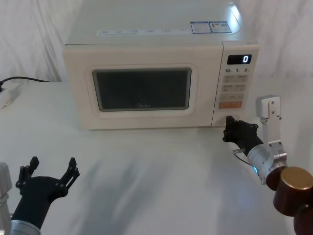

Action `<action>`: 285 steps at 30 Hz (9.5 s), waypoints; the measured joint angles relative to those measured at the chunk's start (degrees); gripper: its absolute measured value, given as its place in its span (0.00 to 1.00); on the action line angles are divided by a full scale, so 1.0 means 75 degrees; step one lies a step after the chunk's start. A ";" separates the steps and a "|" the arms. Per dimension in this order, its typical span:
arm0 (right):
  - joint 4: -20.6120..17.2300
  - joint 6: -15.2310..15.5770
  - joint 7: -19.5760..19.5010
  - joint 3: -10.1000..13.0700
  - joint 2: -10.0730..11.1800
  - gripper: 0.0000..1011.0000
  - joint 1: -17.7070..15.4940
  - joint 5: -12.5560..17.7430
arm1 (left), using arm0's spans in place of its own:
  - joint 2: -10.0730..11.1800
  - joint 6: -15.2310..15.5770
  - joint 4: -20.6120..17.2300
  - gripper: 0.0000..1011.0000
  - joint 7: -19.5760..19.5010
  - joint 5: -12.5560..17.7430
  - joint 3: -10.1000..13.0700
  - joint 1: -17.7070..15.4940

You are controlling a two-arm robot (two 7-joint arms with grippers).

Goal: Press the button to open the microwave door with one hand; close the microwave door with the other hand.

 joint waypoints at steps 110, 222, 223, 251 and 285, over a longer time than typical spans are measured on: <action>-0.3125 0.0482 -0.0522 0.0140 -0.0013 0.00 -0.2333 -0.0354 | 0.0000 0.0000 0.0001 0.99 0.0000 0.0000 0.0000 0.0001; -0.3325 0.0096 -0.0647 0.0178 -0.0117 0.00 -0.2730 -0.0423 | 0.0000 0.0000 0.0000 0.27 0.0000 0.0000 0.0000 0.0001; -0.3325 0.0096 -0.0647 0.0178 -0.0117 0.00 -0.2730 -0.0423 | 0.0001 0.0000 0.0000 0.24 0.0000 0.0000 0.0000 0.0001; -0.3325 0.0096 -0.0647 0.0178 -0.0117 0.00 -0.2730 -0.0423 | -0.0049 -0.0306 -0.0123 0.00 -0.0374 0.0153 -0.0103 -0.0051; -0.3325 0.0096 -0.0648 0.0179 -0.0116 0.00 -0.2730 -0.0423 | -0.0118 0.0156 -0.0845 0.00 -0.1186 0.0113 -0.0090 -0.0469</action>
